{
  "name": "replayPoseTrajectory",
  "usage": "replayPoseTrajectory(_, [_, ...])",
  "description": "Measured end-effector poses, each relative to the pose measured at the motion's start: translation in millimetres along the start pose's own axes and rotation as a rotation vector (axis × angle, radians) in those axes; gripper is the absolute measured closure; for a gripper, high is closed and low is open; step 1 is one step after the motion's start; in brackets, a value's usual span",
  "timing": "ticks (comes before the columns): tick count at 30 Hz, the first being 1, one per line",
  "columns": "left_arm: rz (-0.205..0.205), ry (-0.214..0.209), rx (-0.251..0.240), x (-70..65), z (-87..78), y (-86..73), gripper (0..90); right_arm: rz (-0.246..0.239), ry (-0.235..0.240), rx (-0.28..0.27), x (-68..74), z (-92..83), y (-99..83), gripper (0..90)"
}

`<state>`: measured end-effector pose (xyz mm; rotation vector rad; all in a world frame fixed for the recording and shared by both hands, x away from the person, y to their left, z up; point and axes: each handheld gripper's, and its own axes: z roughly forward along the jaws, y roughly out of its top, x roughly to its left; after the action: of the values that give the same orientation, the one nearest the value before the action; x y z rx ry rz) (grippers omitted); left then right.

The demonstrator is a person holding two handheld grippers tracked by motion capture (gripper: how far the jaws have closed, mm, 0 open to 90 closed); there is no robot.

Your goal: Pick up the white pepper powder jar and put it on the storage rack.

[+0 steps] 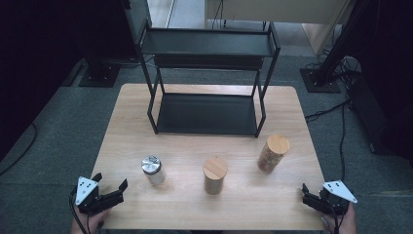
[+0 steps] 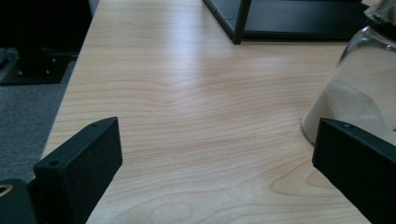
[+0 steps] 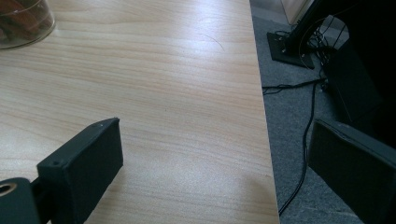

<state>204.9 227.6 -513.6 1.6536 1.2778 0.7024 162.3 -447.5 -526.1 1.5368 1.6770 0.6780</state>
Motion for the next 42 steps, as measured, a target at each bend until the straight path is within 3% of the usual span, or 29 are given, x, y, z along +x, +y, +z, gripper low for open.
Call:
replayPoseTrajectory(15, [0.010, -0.055, -0.007, -25.6, 3.1, 1.5, 1.8, -0.001, -0.001, 0.005, 0.3, 0.3, 0.2, 3.4])
replayPoseTrajectory(20, [0.038, -0.082, 0.000, -39.9, 7.0, 1.0, 1.8, 0.000, 0.000, 0.005, 0.2, 0.3, 0.2, 3.4])
replayPoseTrajectory(36, [0.050, -0.110, 0.004, -60.2, 13.7, 0.0, 1.9, -0.005, -0.003, 0.004, 0.7, 0.2, 0.1, 3.4])
replayPoseTrajectory(42, [0.030, -0.112, -0.010, -65.2, 17.9, 4.9, 1.9, -0.005, -0.003, 0.006, 0.7, 0.3, 0.2, 3.5])
